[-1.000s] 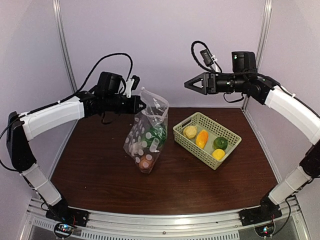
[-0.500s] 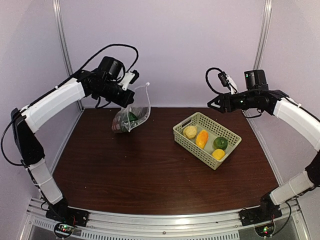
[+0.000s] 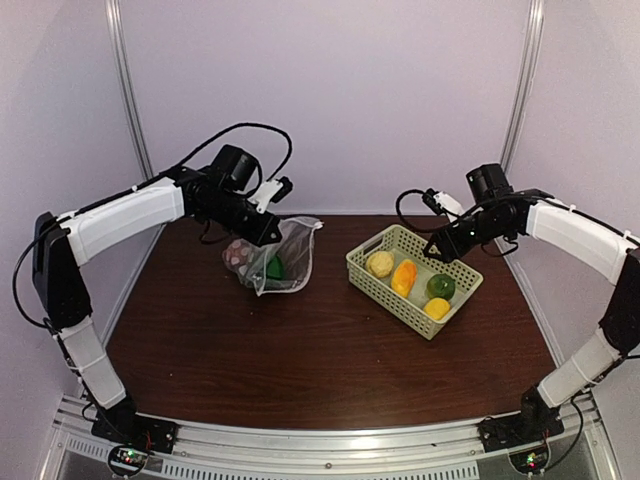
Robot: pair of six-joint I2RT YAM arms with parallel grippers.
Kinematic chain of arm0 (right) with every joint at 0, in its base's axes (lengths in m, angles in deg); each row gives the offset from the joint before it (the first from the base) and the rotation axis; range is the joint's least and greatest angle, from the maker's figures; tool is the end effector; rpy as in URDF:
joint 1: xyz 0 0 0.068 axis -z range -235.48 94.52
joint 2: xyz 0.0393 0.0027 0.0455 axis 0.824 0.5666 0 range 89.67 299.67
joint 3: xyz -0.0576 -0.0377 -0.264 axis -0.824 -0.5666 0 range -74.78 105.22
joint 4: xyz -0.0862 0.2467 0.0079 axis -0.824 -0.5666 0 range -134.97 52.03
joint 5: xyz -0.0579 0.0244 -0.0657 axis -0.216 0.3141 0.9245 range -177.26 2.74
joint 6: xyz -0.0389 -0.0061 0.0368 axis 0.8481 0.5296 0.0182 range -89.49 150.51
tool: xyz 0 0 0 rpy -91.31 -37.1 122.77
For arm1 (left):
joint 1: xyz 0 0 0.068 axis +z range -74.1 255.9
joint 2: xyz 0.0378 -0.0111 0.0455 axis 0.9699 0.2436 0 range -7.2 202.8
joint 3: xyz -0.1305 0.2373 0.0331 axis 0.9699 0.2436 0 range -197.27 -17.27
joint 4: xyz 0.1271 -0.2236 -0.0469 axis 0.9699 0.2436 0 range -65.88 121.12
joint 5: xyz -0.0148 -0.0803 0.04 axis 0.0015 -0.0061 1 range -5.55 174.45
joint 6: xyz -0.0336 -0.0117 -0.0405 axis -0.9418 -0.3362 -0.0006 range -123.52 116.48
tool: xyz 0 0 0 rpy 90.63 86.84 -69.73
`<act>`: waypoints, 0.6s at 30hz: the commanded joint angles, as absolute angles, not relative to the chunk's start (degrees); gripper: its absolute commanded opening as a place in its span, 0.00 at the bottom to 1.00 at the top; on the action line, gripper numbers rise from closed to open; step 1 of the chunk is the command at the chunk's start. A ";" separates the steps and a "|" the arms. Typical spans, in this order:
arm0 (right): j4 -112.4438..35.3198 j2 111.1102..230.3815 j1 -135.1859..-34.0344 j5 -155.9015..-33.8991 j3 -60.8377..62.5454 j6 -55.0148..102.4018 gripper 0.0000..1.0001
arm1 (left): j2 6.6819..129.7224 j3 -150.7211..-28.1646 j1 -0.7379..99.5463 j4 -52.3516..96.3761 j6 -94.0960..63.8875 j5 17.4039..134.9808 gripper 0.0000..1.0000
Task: Place the food in the zip-top bag and seal the zipper
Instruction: Adjust the zipper food storage bag at the center of the board.
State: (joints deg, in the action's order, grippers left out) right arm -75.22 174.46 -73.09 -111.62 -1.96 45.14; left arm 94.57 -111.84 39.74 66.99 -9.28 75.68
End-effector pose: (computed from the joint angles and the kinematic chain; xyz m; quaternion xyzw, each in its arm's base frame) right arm 0.2984 0.1100 0.3038 -0.3250 0.8599 0.2065 0.3352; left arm 0.3153 -0.2371 0.3170 0.2709 0.8975 -0.1889 0.2921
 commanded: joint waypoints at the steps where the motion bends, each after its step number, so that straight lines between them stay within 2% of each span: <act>1: -76.83 175.51 -72.91 -103.17 -2.21 48.01 0.64 | 89.82 -105.38 39.60 55.52 -11.30 69.54 0.00; 12: -78.91 186.04 -72.89 -103.16 2.14 40.54 0.74 | 83.89 -96.44 39.63 46.24 -14.47 69.60 0.00; 18: -80.12 194.79 -72.80 -110.52 6.34 34.96 0.79 | 83.52 -96.07 39.60 46.25 -14.44 69.30 0.00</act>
State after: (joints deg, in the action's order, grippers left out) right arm -78.43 190.70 -73.09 -106.00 3.24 40.16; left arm 85.15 -96.73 39.74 49.94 -13.76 70.34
